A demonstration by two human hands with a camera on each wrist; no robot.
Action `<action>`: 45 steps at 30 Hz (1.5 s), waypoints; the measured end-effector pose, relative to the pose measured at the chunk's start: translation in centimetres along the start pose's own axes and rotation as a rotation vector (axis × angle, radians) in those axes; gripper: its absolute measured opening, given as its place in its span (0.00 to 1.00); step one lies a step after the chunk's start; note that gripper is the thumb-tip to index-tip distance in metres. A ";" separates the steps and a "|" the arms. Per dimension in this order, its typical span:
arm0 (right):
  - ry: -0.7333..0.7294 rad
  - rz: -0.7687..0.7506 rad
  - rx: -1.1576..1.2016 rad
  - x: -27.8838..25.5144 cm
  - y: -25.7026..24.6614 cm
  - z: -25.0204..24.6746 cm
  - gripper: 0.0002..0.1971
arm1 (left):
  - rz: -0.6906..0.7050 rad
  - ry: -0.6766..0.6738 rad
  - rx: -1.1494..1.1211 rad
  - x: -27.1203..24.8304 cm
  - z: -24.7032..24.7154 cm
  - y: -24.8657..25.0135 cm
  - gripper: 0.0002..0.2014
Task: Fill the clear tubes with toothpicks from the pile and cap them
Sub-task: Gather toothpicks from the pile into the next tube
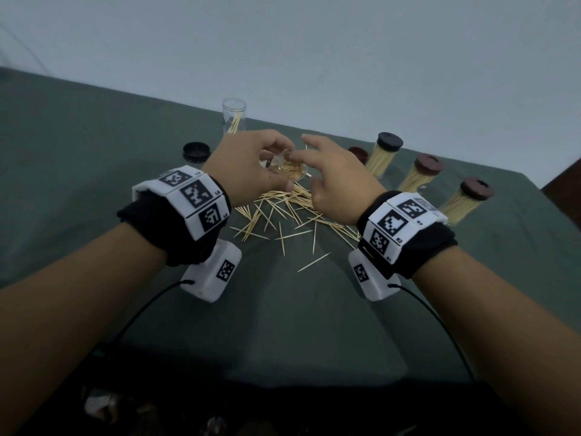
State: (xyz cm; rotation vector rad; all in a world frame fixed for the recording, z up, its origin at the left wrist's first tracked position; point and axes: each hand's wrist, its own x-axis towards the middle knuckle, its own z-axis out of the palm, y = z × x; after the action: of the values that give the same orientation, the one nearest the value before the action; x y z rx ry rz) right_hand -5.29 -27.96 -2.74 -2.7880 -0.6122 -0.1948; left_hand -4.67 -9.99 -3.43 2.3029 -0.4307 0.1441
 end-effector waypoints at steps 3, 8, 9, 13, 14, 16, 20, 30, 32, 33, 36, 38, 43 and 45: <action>-0.063 -0.009 0.026 0.0 0.1 0.6 0.27 | 0.052 -0.049 -0.010 -0.2 0.5 0.5 0.28; -0.146 0.075 0.165 -0.7 0.1 0.0 0.23 | 0.065 -0.116 -0.014 -0.3 1.1 0.7 0.28; -0.130 0.066 0.178 -0.8 0.2 -0.2 0.25 | 0.062 -0.115 -0.018 -0.2 1.1 0.7 0.28; -0.027 0.050 0.136 -1.3 0.8 -1.0 0.32 | 0.025 -0.101 -0.006 0.0 0.7 0.3 0.29; 0.005 0.048 0.159 -1.5 1.0 -1.3 0.31 | 0.009 -0.102 -0.002 0.0 0.6 0.2 0.29; 0.049 0.029 0.211 -2.0 1.5 -1.9 0.23 | -0.014 -0.103 0.017 0.1 0.2 0.0 0.30; -0.274 0.042 0.116 -3.8 1.9 -2.6 0.13 | -0.029 -0.087 0.020 0.3 -0.5 -0.2 0.29; -0.360 0.226 -0.130 -4.1 2.5 -0.4 0.02 | 0.006 -0.110 0.072 -0.2 -0.5 0.4 0.29; -0.303 0.288 -0.198 -4.1 3.7 -0.5 0.04 | -0.003 -0.110 0.070 -0.3 -0.5 0.3 0.29; -0.284 0.315 -0.224 -4.1 4.2 -0.6 0.08 | -0.009 -0.109 0.073 -0.3 -0.6 0.3 0.29; -0.319 0.448 -0.252 -4.2 5.5 -1.3 0.31 | -0.029 -0.105 0.079 -0.2 -0.8 0.2 0.29; -0.372 0.510 -0.226 -4.3 5.9 -1.6 0.37 | -0.033 -0.106 0.074 -0.1 -0.9 0.2 0.29; -0.306 0.435 -0.125 -3.1 5.6 -0.7 0.21 | -0.040 -0.109 0.079 -0.1 -1.1 0.1 0.30; -0.271 0.397 -0.087 -2.4 5.2 -0.2 0.19 | -0.043 -0.109 0.080 -0.1 -1.3 0.0 0.30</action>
State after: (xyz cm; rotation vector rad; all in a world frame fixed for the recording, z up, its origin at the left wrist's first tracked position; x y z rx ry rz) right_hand -5.26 -33.49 -4.27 -2.9718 -0.0948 0.2472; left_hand -4.76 -9.06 -2.58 2.4043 -0.4372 0.0152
